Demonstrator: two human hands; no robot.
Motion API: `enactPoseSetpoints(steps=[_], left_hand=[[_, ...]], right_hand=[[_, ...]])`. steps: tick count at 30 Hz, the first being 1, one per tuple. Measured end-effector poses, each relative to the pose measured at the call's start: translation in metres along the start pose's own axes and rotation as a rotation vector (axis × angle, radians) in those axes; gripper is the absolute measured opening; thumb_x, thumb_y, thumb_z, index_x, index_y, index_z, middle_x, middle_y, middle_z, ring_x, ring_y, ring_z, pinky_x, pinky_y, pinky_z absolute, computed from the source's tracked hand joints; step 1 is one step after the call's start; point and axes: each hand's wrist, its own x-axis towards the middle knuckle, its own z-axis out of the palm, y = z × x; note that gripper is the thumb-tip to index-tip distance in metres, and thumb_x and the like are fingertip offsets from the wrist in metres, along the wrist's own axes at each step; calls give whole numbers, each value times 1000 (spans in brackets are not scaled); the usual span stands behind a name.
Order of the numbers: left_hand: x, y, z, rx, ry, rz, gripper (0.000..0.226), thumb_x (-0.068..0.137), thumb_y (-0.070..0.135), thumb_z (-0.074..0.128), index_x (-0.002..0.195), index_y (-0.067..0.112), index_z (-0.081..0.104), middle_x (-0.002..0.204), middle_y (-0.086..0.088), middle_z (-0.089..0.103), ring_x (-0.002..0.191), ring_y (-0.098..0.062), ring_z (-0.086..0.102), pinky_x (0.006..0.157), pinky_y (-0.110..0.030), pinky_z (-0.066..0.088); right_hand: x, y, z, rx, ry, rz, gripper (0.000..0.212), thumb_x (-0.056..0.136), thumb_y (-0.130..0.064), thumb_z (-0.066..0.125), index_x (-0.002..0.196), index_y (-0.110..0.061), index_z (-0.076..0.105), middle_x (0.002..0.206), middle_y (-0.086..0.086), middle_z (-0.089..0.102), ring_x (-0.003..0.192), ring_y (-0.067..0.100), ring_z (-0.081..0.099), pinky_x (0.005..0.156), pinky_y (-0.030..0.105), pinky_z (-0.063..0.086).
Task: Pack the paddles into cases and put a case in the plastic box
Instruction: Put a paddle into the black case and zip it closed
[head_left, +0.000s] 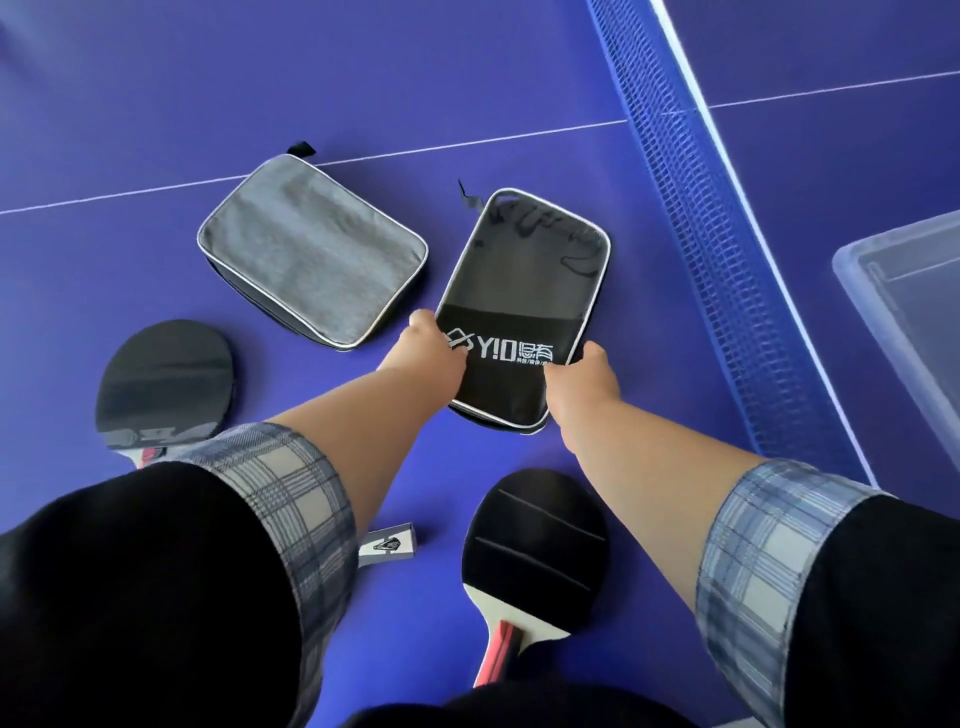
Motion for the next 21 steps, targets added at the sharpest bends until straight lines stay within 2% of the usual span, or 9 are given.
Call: enactPoseSetpoints(steps=[2,4,5,8,12,15,17,19,21], left_hand=[[-15,-3,-2,-104,13,4,31,93,31,60,106,18,36,108,-1,53,88,-25,54,81,-41,50],[-32,-8,-6,-196,34,18,31,92,27,62,110,21,38,108,2,54,84,-19,55,77,-38,50],[-44,-12,-8,-236,27,29,36,91,25,63,118,23,39,111,3,55,86,-18,57,79,-37,50],[-84,-30,-15,-297,-32,67,76,86,21,70,146,26,24,126,5,54,107,-17,56,93,-33,45],[-137,-58,-16,-320,-31,14,111,70,25,86,152,23,11,137,2,49,120,-19,53,104,-38,43],[-178,-90,-13,-330,-40,-19,126,63,27,91,153,28,3,133,7,46,114,-18,53,89,-31,49],[-204,-115,-10,-321,-71,-27,131,60,30,92,152,33,-1,128,11,41,113,-18,52,88,-34,51],[-226,-141,-7,-316,-89,-7,132,57,33,93,151,35,1,126,14,42,114,-16,52,90,-32,50],[-245,-165,-4,-328,-86,14,130,53,34,93,148,38,4,122,16,46,108,-11,54,84,-25,46]], right_hand=[[-6,-2,-7,33,-10,-43,45,88,-21,54,133,-22,50,114,3,64,97,27,62,81,40,54],[-14,-3,-12,45,-32,-85,43,88,-18,49,130,-25,50,98,-5,63,76,17,58,61,29,45],[-20,-3,-14,38,-50,-108,43,88,-17,47,130,-26,49,96,-6,63,72,13,55,58,28,42],[-45,-1,-17,-32,-131,-180,52,92,-17,46,143,-29,41,125,-3,62,88,18,58,72,29,42],[-93,10,-13,-156,-164,-203,69,98,-21,45,157,-33,11,157,3,34,129,31,48,90,35,41],[-133,30,-6,-183,-175,-245,71,100,-21,47,158,-31,8,160,5,28,137,31,41,100,39,39],[-159,49,-1,-194,-186,-261,73,98,-20,50,158,-29,9,159,8,30,137,31,41,104,40,38],[-183,70,4,-191,-200,-268,75,97,-19,52,158,-29,10,157,10,33,134,31,45,103,39,40],[-206,88,9,-201,-212,-272,77,96,-20,53,158,-31,9,156,9,33,131,30,48,100,37,41]])
